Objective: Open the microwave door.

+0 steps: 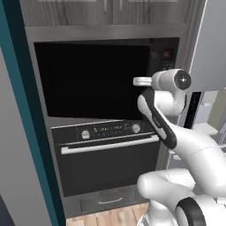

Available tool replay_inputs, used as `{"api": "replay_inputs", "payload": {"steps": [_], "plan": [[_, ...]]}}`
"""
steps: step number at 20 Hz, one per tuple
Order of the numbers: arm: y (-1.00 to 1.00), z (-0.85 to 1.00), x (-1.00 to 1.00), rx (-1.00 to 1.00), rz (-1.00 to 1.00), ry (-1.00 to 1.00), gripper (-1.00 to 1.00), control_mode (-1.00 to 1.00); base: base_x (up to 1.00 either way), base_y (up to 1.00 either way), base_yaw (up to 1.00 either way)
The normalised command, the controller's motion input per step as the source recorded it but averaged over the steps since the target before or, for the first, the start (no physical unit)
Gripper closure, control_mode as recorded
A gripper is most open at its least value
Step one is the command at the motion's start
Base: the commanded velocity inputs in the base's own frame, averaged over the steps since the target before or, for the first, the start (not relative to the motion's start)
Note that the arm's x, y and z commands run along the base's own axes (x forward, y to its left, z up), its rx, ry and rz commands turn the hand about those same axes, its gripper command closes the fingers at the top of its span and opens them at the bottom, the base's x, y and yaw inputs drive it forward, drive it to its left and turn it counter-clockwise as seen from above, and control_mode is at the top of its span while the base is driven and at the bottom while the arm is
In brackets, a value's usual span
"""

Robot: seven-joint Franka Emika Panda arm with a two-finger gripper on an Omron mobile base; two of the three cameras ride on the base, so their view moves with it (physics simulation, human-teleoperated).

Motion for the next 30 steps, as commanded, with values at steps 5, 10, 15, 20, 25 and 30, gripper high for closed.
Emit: {"api": "replay_inputs", "payload": {"steps": [5, 10, 15, 20, 25, 30], "plan": [[0.58, 1.0, -1.0, -0.04, -0.03, -0.07, 1.0, -1.0, 0.0, 0.0, 0.0], [0.63, 0.52, -1.0, -0.11, -0.09, -0.17, 1.0, -1.0, 0.0, 0.0, 0.0], [0.57, -0.68, -1.0, -0.24, -0.05, -0.39, -1.0, -1.0, 0.0, 0.0, 0.0], [0.02, -0.35, -1.0, -0.03, -0.08, -0.34, -1.0, -1.0, 0.0, 0.0, 0.0], [-0.55, -0.12, -1.0, 0.03, 0.0, -0.24, -1.0, -1.0, 0.0, 0.0, 0.0], [-0.98, 0.62, -0.92, 0.23, 0.0, -0.05, -1.0, -1.0, 0.0, 0.0, 0.0]]}}
